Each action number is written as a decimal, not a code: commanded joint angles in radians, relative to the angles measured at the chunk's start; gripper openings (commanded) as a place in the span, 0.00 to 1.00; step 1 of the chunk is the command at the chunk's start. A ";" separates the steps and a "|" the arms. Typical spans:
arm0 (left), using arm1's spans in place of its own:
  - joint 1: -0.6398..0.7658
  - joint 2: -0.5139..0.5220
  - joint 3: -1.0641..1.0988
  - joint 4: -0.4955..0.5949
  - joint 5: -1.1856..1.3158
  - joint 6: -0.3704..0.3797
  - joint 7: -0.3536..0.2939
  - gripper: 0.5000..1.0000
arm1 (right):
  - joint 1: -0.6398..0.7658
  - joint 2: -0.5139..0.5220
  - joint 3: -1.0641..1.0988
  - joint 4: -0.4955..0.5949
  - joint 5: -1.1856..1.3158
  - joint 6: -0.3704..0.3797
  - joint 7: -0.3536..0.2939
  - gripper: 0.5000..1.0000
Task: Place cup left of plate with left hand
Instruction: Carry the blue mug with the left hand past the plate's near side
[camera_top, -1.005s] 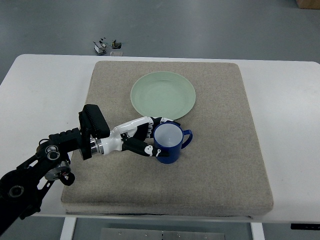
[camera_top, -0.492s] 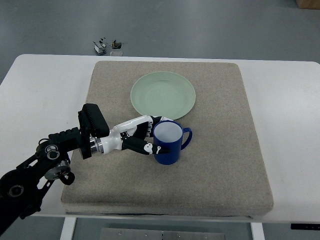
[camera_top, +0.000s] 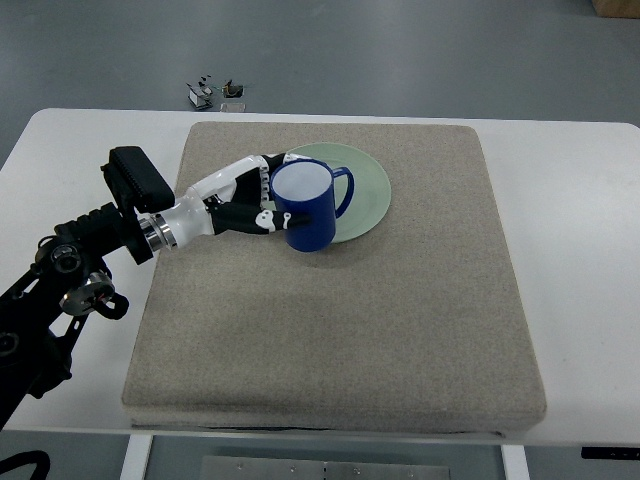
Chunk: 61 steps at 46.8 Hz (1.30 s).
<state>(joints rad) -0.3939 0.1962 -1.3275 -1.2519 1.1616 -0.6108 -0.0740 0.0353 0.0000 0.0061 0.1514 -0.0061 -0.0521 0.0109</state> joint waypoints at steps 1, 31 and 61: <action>-0.029 0.000 -0.056 0.061 0.000 0.000 0.000 0.20 | 0.000 0.000 0.000 0.000 0.000 0.000 0.000 0.87; -0.095 0.017 -0.127 0.336 0.003 0.000 -0.069 0.20 | 0.000 0.000 0.000 -0.001 0.000 0.000 0.000 0.87; -0.092 0.014 -0.108 0.433 0.009 0.000 -0.099 0.47 | 0.000 0.000 0.000 0.000 0.000 0.000 0.000 0.87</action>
<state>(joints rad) -0.4862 0.2095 -1.4427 -0.8193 1.1710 -0.6108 -0.1709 0.0352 0.0000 0.0062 0.1513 -0.0061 -0.0521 0.0107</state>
